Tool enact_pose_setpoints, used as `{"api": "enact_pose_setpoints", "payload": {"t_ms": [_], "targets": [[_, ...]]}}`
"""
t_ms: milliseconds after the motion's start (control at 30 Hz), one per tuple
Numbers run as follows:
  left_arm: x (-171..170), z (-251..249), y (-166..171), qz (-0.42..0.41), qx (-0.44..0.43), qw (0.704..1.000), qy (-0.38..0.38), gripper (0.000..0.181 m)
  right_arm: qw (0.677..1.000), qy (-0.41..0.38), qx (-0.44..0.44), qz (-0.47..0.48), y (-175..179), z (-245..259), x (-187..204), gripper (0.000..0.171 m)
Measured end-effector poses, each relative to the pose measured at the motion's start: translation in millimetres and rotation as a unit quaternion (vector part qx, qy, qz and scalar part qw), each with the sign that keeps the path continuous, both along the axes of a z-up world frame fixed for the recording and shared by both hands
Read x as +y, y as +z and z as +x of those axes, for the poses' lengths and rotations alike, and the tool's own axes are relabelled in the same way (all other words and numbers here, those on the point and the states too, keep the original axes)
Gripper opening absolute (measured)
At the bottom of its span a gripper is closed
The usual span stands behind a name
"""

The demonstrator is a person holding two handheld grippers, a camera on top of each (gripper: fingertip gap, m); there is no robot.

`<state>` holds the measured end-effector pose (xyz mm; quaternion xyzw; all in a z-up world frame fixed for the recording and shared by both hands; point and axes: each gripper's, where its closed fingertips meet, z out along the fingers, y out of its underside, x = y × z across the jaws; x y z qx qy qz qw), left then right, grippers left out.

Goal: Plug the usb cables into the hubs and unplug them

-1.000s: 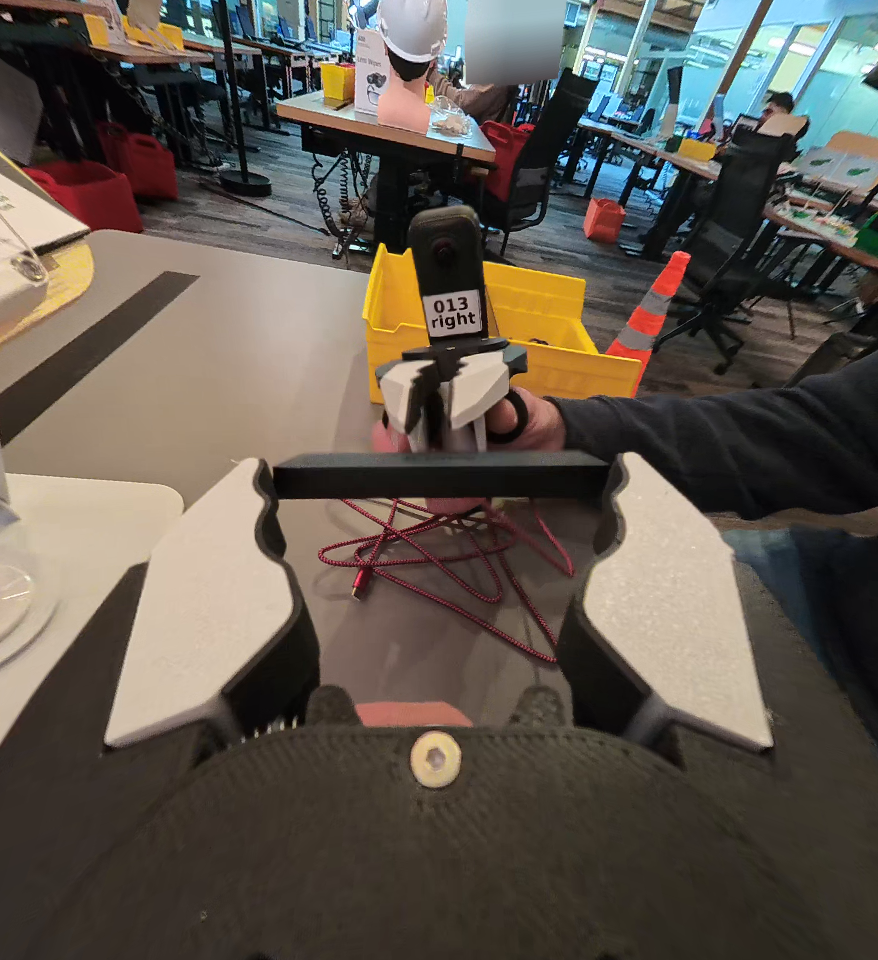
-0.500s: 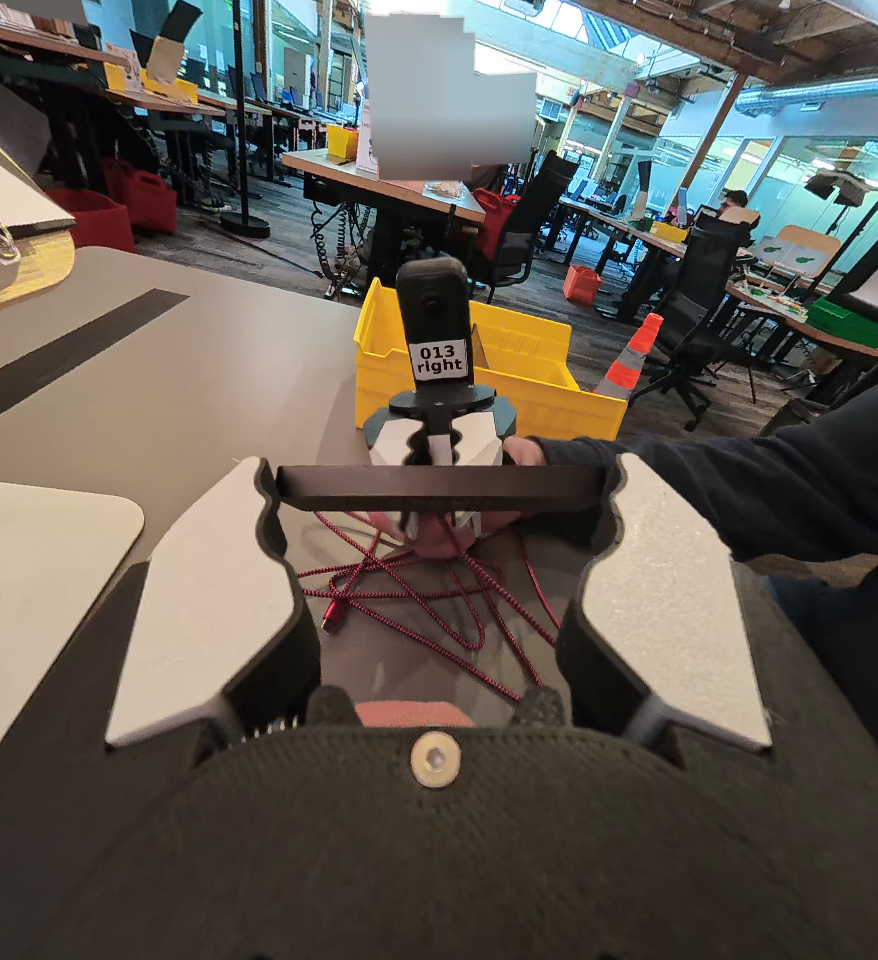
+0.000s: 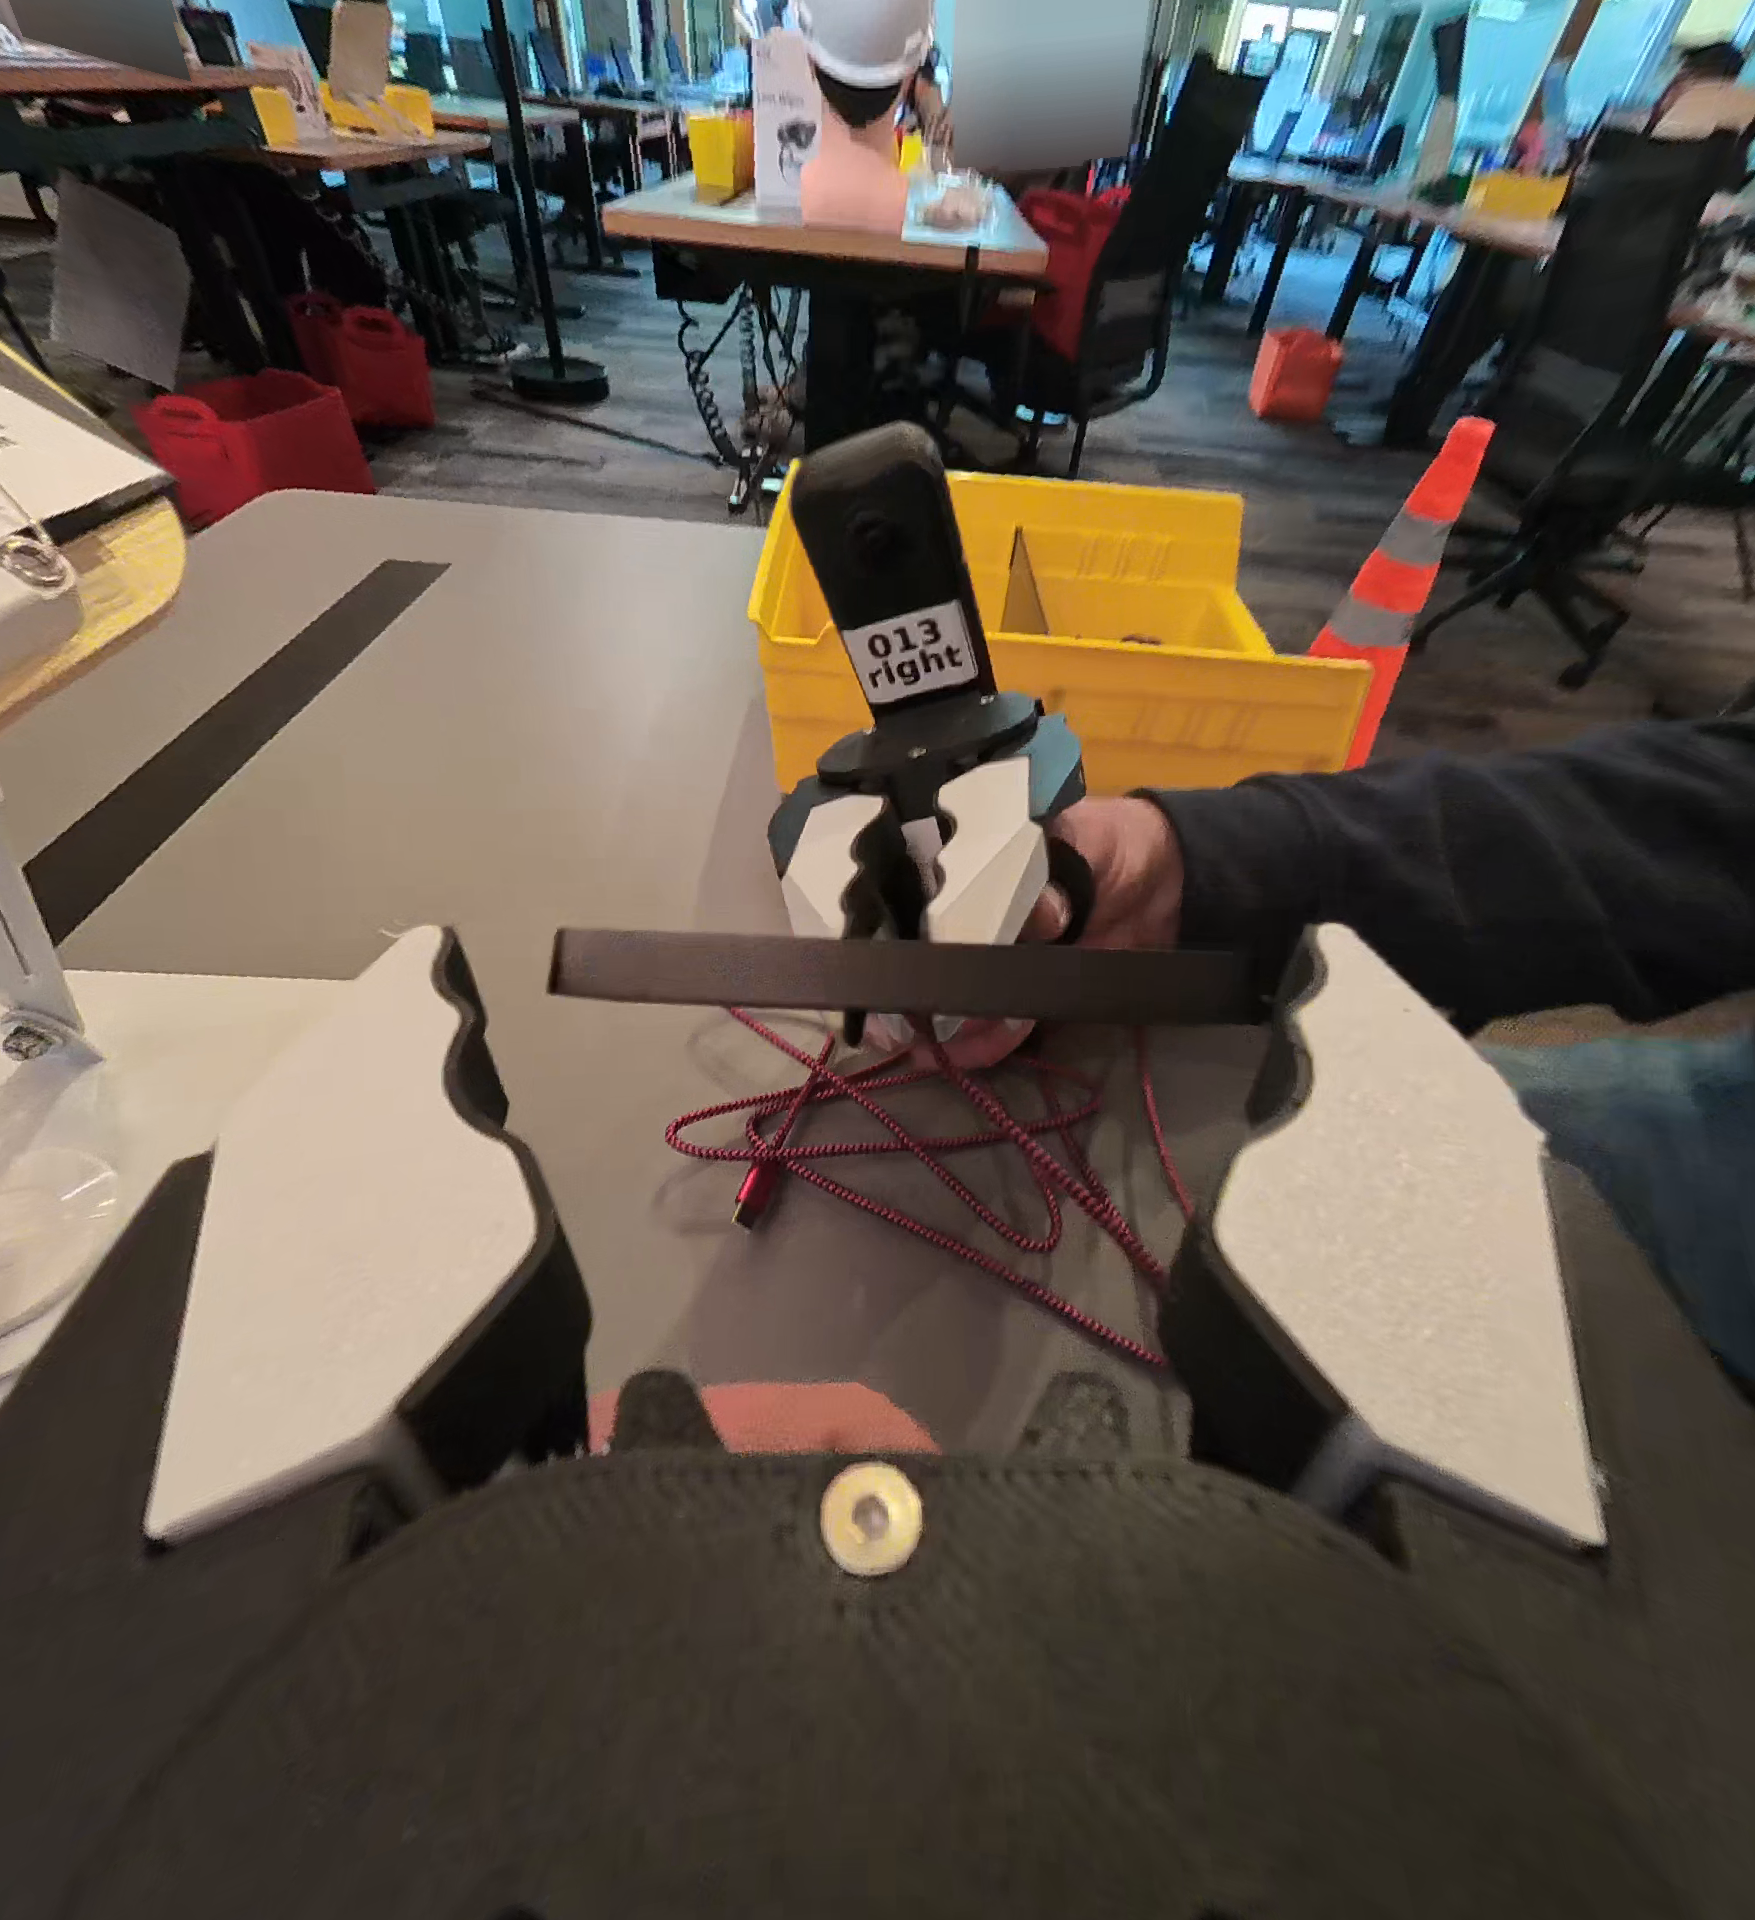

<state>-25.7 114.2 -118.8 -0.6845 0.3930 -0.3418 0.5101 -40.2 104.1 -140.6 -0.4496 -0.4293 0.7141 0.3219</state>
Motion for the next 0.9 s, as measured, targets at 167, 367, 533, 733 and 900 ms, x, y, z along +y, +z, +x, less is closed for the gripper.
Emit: {"api": "enact_pose_setpoints", "payload": {"t_ms": [167,367,533,733,900], "targets": [[-7.2,10.4,-3.5,0.02,0.017,1.0,-0.013,0.143,1.0,0.012,0.007,-0.017,1.5,-1.3,-2.5,0.012],[-0.5,16.6,6.4,0.022,-0.068,0.997,0.002,0.14,0.998,0.023,0.026,-0.044,6.8,-2.0,-4.8,0.012],[3.5,18.4,15.7,0.039,-0.127,0.991,0.015,0.137,0.998,0.02,0.033,-0.053,7.9,-2.8,-4.6,0.012],[4.5,16.3,22.6,0.031,-0.176,0.984,0.012,0.136,0.998,0.0,0.043,-0.038,13.0,-1.8,-1.9,0.012],[5.4,15.9,32.6,0.027,-0.235,0.972,0.016,0.136,0.995,0.0,0.077,-0.059,20.7,-2.2,-2.9,0.014]]}}
